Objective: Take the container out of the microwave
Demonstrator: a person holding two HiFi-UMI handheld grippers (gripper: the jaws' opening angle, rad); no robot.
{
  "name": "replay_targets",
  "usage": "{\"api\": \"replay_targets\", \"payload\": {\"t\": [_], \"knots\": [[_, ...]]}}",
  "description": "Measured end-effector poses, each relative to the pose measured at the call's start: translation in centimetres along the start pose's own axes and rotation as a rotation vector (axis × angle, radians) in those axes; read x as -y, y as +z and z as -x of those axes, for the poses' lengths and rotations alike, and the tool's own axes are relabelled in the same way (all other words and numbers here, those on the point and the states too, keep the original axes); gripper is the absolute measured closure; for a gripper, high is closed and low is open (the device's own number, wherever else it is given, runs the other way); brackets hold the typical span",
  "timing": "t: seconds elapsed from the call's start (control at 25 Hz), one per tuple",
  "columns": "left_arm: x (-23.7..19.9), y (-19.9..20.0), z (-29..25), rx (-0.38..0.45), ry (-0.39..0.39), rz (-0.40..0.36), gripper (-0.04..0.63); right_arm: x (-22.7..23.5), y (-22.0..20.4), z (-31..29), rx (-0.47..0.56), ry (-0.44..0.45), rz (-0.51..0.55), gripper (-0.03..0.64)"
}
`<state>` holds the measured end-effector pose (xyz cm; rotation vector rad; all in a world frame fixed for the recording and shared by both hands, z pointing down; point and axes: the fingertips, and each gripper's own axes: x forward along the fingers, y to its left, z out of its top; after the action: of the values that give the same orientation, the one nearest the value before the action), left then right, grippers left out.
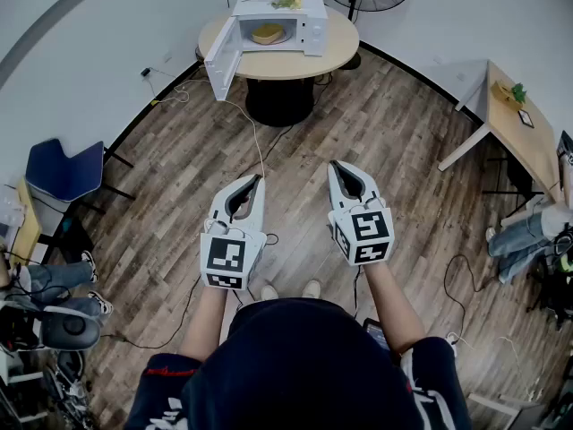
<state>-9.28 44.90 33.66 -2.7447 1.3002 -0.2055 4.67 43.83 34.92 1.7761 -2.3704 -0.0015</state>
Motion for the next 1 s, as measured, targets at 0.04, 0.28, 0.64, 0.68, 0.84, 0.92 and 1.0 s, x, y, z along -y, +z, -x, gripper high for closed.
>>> {"api": "replay_targets", "payload": {"t": [0.04, 0.28, 0.64, 0.68, 0.84, 0.92, 1.0], "knots": [[0.3, 0.0, 0.1, -0.001, 0.001, -0.003, 0.581, 0.1, -0.1, 0.3, 0.003, 0.003, -0.005, 0.609], [2.1, -0.1, -0.4, -0.016, 0.013, -0.006, 0.581, 1.2, -0.9, 1.4, -0.003, 0.03, -0.012, 0.609], [6.4, -0.2, -2.5, -0.028, 0.035, -0.011, 0.581, 4.0, -2.7, 2.7, -0.013, 0.087, 0.006, 0.609], [6.9, -0.3, -2.8, -0.03, 0.037, -0.01, 0.581, 4.3, -3.0, 2.8, -0.016, 0.095, 0.007, 0.609], [8.3, -0.7, -3.9, -0.05, 0.036, -0.02, 0.581, 5.3, -3.7, 2.7, -0.027, 0.121, 0.014, 0.609], [8.5, -0.7, -4.3, -0.056, 0.044, -0.02, 0.581, 5.8, -3.8, 2.6, -0.027, 0.13, 0.009, 0.609], [8.7, -0.6, -4.8, -0.057, 0.051, -0.018, 0.581, 6.4, -4.0, 2.4, -0.028, 0.133, 0.002, 0.609]]}}
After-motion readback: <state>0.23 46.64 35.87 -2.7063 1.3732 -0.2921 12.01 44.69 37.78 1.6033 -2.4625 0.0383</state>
